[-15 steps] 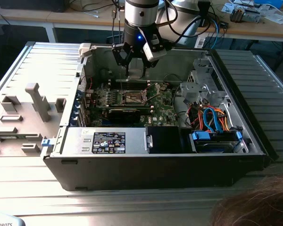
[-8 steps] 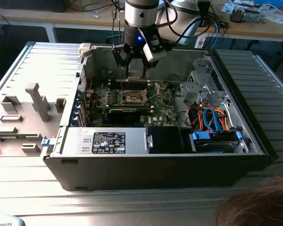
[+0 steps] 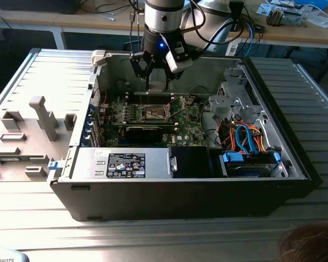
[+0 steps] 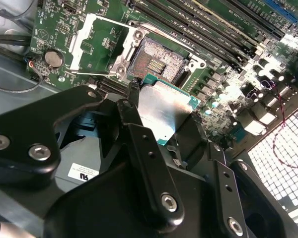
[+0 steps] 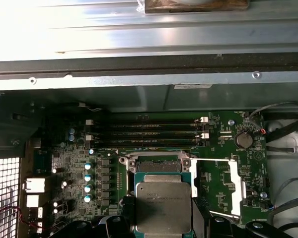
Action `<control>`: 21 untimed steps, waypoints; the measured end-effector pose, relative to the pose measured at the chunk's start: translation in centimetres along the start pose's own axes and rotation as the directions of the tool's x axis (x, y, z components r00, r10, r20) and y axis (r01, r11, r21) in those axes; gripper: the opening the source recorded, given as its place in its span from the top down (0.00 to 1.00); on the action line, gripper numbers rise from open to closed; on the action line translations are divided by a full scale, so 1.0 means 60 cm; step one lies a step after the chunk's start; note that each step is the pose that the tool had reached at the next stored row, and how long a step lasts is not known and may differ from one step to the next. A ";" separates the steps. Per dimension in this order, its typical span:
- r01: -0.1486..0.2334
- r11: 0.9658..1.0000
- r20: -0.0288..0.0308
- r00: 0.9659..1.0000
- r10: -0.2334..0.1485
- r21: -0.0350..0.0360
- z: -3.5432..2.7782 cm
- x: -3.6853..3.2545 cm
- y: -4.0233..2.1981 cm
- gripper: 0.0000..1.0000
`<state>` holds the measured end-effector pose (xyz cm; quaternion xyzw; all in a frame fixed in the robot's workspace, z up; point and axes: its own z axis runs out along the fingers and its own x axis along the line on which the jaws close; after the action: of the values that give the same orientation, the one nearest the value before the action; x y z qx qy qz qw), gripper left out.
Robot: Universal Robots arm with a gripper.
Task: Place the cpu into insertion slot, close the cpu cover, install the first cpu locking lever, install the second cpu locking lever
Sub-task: 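Place the cpu into insertion slot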
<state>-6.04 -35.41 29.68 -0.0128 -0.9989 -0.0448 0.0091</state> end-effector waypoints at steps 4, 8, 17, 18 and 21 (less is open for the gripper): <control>0.000 1.000 0.000 1.000 0.000 0.000 0.002 0.000 0.000 0.46; 0.000 1.000 0.000 1.000 0.000 0.001 0.008 0.000 -0.001 0.46; -0.001 1.000 0.000 1.000 0.001 0.002 0.016 0.000 -0.001 0.46; -0.002 1.000 0.000 1.000 0.002 0.002 0.016 0.000 -0.001 0.46; -0.013 1.000 0.001 1.000 0.013 0.003 0.016 0.000 -0.001 0.46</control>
<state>-6.06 -35.41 28.71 -0.0194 -0.9988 -0.0434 0.0088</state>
